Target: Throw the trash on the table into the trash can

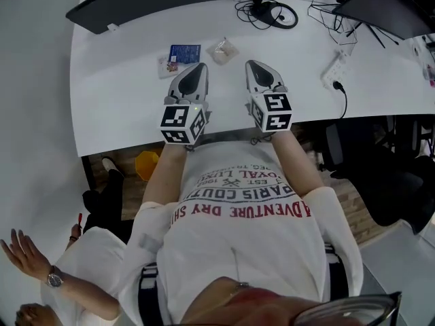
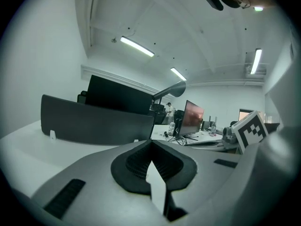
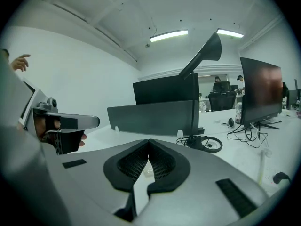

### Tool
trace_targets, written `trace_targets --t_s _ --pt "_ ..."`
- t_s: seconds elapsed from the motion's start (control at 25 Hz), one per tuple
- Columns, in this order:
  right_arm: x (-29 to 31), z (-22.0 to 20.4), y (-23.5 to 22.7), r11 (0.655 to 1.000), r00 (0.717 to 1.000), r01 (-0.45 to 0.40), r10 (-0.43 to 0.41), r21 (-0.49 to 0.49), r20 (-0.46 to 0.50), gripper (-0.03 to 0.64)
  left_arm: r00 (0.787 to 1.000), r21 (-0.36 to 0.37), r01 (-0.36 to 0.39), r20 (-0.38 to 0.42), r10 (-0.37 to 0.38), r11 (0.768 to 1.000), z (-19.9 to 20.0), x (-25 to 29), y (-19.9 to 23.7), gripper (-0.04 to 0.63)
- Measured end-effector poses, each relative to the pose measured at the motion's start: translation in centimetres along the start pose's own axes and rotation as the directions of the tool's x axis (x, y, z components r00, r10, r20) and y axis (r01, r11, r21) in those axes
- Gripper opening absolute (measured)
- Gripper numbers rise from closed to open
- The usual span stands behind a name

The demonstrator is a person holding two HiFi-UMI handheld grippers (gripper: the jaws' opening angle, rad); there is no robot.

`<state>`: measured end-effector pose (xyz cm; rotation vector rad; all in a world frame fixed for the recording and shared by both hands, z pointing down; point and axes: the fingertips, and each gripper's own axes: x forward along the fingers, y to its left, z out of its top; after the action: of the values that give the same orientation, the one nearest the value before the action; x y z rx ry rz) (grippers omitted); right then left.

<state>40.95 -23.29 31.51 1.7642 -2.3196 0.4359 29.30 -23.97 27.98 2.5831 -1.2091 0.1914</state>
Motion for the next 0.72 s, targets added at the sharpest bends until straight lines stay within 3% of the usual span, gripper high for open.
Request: trace_targets --t_s 0.4,0.72 --pt "3.4 -2.5 0.3 0.998 0.993 -0.065 0.065 0.009 -0.1 0.026 0.998 -0.048 -0.064 -0.025 0.063 0.997 -2.1 1.2 2.4 0.023" --pt "8.9 -6.9 1.5 0.99 0.949 -0.139 0.129 -0.014 -0.286 0.028 0.993 -0.089 -0.091 -0.08 0.084 0.992 -4.7 2.5 5.8 0.023"
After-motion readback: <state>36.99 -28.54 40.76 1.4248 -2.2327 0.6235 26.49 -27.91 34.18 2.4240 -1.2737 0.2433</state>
